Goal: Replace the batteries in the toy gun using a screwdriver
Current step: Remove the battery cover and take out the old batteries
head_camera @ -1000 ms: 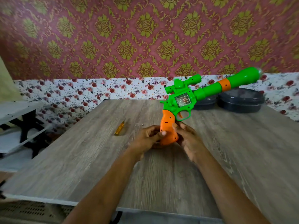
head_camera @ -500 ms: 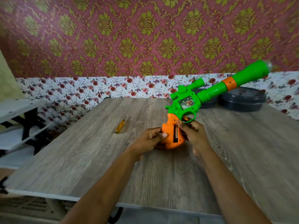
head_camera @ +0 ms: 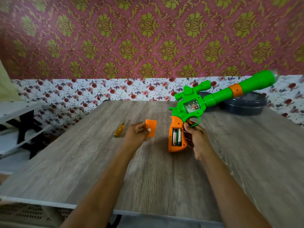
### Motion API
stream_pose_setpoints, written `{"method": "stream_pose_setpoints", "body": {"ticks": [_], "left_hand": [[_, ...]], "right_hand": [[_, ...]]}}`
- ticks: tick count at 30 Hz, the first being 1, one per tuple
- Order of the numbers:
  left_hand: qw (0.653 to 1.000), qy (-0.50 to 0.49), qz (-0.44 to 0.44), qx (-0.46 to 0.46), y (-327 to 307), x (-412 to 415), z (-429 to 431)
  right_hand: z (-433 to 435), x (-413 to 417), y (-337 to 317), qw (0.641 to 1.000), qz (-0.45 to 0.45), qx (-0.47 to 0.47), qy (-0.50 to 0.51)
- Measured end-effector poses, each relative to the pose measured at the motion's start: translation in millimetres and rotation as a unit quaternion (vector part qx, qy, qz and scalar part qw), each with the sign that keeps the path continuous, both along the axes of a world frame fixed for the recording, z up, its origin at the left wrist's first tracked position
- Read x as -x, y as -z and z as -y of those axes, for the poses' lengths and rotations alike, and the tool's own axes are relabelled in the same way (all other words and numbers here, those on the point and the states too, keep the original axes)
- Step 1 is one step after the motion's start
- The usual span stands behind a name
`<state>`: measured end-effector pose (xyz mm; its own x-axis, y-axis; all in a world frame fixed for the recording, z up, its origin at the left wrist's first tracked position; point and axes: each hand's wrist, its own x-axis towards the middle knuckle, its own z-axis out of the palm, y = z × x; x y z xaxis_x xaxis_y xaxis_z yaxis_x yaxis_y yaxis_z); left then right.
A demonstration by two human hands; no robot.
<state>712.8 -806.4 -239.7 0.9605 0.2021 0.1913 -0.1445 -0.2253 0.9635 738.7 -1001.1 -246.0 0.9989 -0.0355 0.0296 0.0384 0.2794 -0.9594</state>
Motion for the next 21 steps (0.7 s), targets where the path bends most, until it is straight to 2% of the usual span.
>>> {"method": "stream_pose_setpoints", "body": {"ticks": [1,3,5,8,12,16,18,21], "left_hand": [[0.995,-0.02,0.021,-0.096,0.4,-8.2,-1.1],[0.95,-0.043,0.054,-0.304,-6.5,-22.6,3.9],[0.911,-0.047,0.076,-0.402,-16.5,-37.7,9.9],[0.882,-0.038,0.068,-0.465,-16.3,-70.5,15.6],[0.862,-0.039,0.011,-0.505,-8.5,-99.8,20.5],[0.821,-0.013,-0.051,-0.568,0.4,-109.1,20.7],[0.828,-0.003,-0.055,-0.559,3.5,-108.8,17.2],[0.87,-0.032,-0.009,-0.492,-1.2,-95.7,7.8]], "right_hand": [[-0.8,-1.8,0.9,1.0,-0.002,0.0,-0.001],[-1.6,-5.0,2.8,1.0,-0.005,-0.003,0.005],[-0.7,-7.1,5.2,1.0,-0.01,-0.01,0.003],[1.2,-10.4,9.6,1.0,-0.012,-0.021,-0.017],[2.9,-14.4,14.5,0.999,-0.01,-0.021,-0.034],[2.2,-16.1,13.6,0.998,0.0,-0.027,-0.048],[1.5,-16.2,13.6,0.998,0.002,-0.036,-0.049],[1.0,-16.5,13.6,0.997,0.002,-0.052,-0.057]]}}
